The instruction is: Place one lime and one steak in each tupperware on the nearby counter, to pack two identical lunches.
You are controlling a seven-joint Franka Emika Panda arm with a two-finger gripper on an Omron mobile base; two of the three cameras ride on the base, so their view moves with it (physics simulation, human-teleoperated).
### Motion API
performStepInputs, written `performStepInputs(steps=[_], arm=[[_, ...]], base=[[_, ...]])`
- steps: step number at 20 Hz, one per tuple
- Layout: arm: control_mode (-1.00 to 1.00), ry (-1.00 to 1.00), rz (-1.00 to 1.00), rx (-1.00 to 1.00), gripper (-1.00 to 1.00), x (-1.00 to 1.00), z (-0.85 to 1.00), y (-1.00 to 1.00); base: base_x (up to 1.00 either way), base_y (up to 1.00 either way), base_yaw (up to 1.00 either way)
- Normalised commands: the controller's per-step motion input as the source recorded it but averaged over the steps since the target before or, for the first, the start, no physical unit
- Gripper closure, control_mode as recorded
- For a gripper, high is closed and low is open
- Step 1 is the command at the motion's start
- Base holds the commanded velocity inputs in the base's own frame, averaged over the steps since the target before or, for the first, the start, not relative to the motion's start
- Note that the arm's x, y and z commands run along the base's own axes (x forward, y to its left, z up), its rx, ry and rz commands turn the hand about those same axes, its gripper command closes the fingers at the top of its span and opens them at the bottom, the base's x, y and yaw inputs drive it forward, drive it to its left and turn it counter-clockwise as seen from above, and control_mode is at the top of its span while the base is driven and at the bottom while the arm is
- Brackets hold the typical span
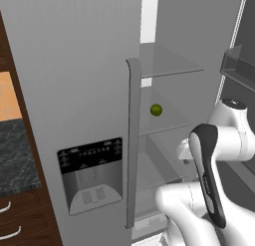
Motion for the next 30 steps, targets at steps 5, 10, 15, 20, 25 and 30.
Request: performStepInputs(steps=[5, 10, 15, 20, 25, 30], arm=[[-1.00, -0.27, 0.00, -0.07, -1.00, 0.00, 0.50, 0.00], [-1.00, -0.27, 0.00, -0.09, -1.00, 0.45, 0.25, 0.04], [-1.00, -0.14, 0.00, -0.04, -1.00, 0.98, 0.33, 0.00], [-1.00, -0.05, 0.04, -0.02, -1.00, 1.00, 0.05, 0.08], [-1.00, -0.04, 0.07, 0.00, -1.00, 1.00, -0.12, 0.00], [-1.00, 0.00, 0.07, 0.00, -1.00, 1.00, -0.09, 0.00]], base=[[0.00, 0.00, 0.00], [0.00, 0.00, 0.00], [0.00, 0.00, 0.00], [0.00, 0.00, 0.00], [0.00, 0.00, 0.00], [0.00, 0.00, 0.00]])
